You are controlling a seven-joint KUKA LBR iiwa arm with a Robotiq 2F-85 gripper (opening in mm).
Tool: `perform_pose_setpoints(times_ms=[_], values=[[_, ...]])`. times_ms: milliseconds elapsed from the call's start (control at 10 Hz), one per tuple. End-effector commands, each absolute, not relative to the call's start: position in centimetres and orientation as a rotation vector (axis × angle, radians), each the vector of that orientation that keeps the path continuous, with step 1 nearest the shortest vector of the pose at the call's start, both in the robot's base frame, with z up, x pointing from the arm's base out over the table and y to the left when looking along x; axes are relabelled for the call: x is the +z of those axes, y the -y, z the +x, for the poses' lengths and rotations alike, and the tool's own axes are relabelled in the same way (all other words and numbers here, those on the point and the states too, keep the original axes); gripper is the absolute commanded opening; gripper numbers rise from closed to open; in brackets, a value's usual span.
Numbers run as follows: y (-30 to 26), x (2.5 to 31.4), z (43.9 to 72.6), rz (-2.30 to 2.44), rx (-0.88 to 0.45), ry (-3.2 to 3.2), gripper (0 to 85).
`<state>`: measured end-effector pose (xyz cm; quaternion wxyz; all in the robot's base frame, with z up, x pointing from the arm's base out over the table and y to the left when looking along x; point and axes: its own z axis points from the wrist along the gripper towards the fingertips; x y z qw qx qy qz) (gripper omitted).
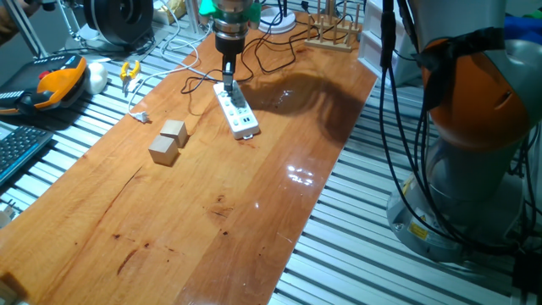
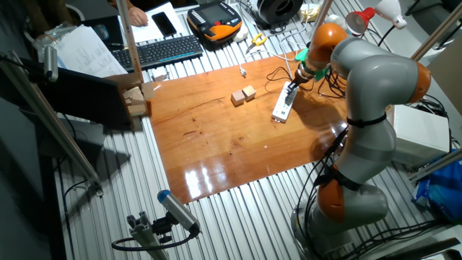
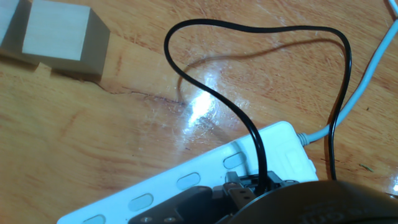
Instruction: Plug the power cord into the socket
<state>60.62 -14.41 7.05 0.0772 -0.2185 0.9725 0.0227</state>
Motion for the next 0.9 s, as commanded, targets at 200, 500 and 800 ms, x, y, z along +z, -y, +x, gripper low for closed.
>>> perform_pose_setpoints(times_ms=[200, 500, 800], values=[[14.24, 6.86, 60.45, -0.656, 0.07, -2.914, 0.0], [14.31, 6.78, 60.41, -0.656, 0.077, -2.913, 0.0], [14.6, 6.32, 60.5, -0.653, 0.076, -2.904, 0.0]])
